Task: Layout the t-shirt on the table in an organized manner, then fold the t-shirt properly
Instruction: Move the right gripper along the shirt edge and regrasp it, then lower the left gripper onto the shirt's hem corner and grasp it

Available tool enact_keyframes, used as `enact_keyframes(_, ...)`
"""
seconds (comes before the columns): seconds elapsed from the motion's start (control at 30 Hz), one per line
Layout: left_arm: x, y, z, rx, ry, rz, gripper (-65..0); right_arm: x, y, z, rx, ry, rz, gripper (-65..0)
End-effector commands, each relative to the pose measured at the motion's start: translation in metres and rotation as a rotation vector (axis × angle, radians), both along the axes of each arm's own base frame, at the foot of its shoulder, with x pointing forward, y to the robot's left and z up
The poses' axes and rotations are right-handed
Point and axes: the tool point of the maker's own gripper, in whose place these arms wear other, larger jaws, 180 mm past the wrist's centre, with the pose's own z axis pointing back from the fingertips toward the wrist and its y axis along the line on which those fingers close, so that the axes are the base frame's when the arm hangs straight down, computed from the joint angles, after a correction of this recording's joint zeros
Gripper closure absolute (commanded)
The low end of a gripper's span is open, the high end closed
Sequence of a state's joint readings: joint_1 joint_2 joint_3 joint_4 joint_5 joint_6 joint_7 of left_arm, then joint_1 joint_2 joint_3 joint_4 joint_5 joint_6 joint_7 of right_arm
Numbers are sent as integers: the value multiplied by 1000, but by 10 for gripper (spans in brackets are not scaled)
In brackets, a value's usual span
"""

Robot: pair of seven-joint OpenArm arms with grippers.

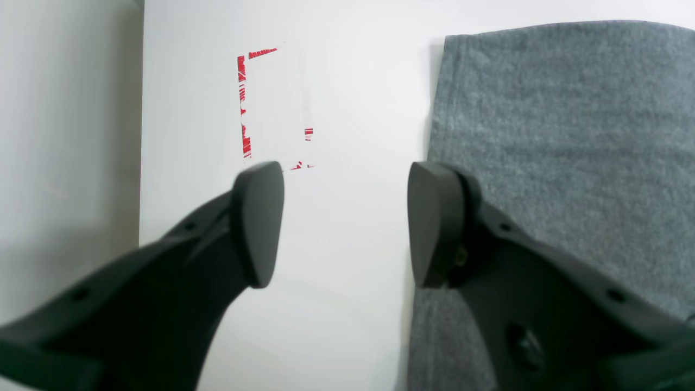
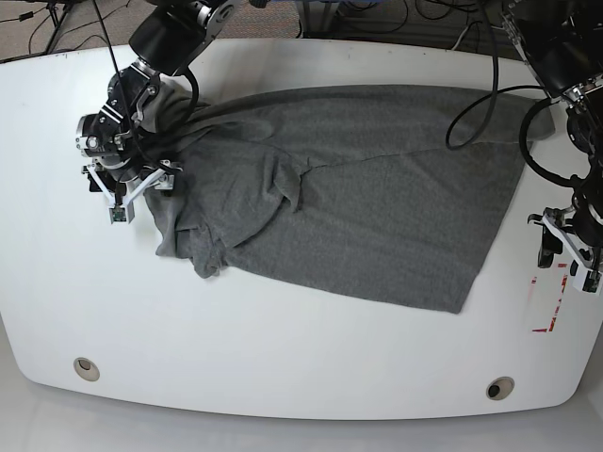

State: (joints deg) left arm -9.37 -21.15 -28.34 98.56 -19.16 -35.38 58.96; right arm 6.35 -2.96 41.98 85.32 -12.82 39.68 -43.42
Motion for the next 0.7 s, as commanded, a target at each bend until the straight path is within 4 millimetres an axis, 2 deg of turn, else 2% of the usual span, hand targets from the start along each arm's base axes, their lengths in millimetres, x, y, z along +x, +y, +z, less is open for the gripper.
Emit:
enact_keyframes(0.0, 7, 3, 18, 6, -56, -2, -333, -1, 0, -8, 24, 25, 7, -507)
enact_keyframes(0.13, 8, 6, 9, -14, -33, 9, -335, -3, 4, -14, 46, 35, 8, -452)
enact_keyframes(0.47, 25, 20, -10, -112, 11, 56, -335, -2, 5, -14, 43, 36, 14, 0)
enact_keyframes(0.67, 42, 26, -23, -209, -20, 84, -336, 1, 3, -7, 29, 22, 14, -11)
